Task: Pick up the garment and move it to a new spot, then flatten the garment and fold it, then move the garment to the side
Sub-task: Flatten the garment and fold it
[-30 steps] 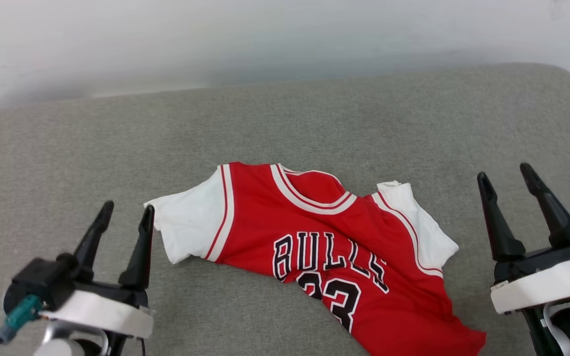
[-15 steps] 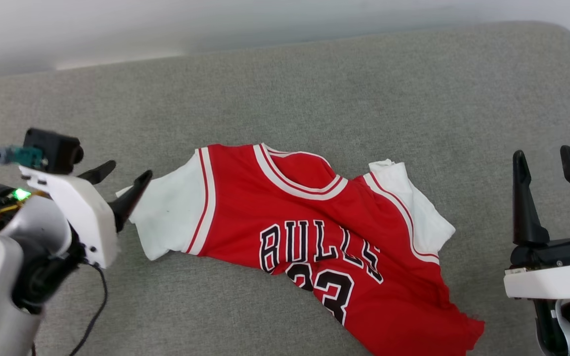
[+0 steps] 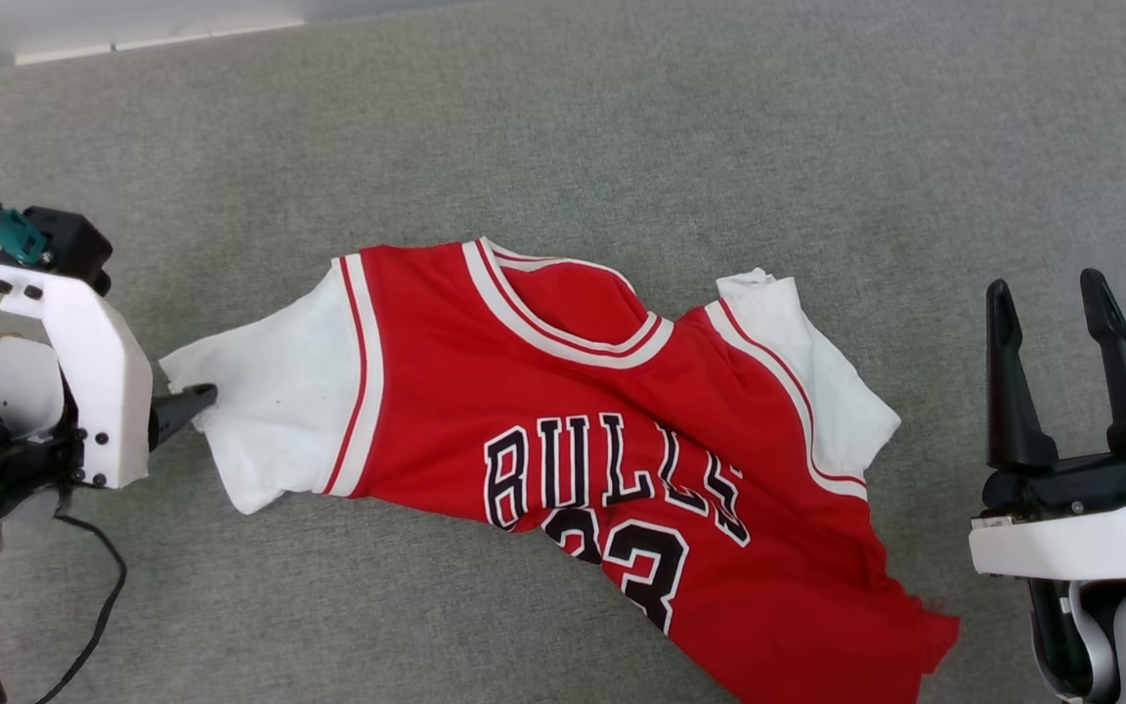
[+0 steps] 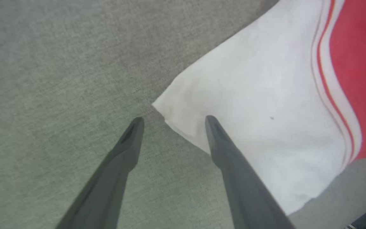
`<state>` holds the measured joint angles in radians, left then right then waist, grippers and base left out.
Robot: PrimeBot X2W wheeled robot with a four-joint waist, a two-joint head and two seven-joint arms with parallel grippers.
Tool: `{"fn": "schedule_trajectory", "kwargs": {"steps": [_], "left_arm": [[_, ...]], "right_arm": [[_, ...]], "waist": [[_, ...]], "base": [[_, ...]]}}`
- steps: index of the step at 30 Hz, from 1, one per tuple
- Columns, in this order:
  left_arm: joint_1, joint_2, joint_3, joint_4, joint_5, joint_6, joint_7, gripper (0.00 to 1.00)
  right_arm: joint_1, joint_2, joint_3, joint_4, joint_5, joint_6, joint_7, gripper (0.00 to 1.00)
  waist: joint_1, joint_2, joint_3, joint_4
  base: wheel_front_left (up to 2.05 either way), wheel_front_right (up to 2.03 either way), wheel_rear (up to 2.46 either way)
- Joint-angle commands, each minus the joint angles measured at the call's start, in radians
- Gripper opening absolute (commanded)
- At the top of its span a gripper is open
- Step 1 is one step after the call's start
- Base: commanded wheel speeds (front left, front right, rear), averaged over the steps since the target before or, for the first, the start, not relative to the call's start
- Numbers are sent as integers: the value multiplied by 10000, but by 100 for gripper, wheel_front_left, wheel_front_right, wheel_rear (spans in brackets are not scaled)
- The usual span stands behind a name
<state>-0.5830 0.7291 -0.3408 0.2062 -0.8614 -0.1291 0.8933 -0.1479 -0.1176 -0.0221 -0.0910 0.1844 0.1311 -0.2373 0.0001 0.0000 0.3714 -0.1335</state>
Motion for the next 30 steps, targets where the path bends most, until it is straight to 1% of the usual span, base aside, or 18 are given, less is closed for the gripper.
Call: {"fn": "schedule_trajectory", "kwargs": {"steps": [1,10,11,12,13,16,23,27,30], "left_arm": [[-179,83,-95,153,72,-9,20,100],[-187,-82,-815,1106,187,4,-236,100],[-121,-130,-927,1213,98,4,-201,95],[-55,-174,-1035,1269,-21,3,-201,44],[-6,-213,-1086,1268,-145,3,-282,0],[108,-175,-1095,1243,-333,-8,-834,0],[393,367,-484,1588,-222,38,-2486,0],[803,742,-134,1634,-121,71,-3290,0],[1229,927,63,1282,-217,55,-3761,0]], "right_arm": [[-176,79,6,48,-57,-7,-64,100],[-247,118,-15,156,-96,-7,-184,100],[-259,121,-23,164,-93,-7,-176,100],[-266,122,-31,176,-96,-7,-185,100],[-261,119,-47,188,-109,-7,-195,100],[-220,82,-107,254,-168,-7,-202,100],[67,-128,-392,391,-261,-7,179,100],[166,-306,-404,456,-168,-5,794,100],[305,-548,-286,525,-105,-7,1486,100]], "waist": [[-1,0,155,-87],[-1,0,440,-142],[-1,0,447,-138],[-1,0,450,-134],[-1,0,442,-125],[-1,0,307,-59],[-1,0,-339,337],[-1,0,-796,662],[-1,0,-1129,927]], "base": [[0,0,0],[0,0,0],[0,0,0],[0,0,0],[0,0,0],[0,0,0],[0,0,0],[0,0,0],[0,0,0]]}}
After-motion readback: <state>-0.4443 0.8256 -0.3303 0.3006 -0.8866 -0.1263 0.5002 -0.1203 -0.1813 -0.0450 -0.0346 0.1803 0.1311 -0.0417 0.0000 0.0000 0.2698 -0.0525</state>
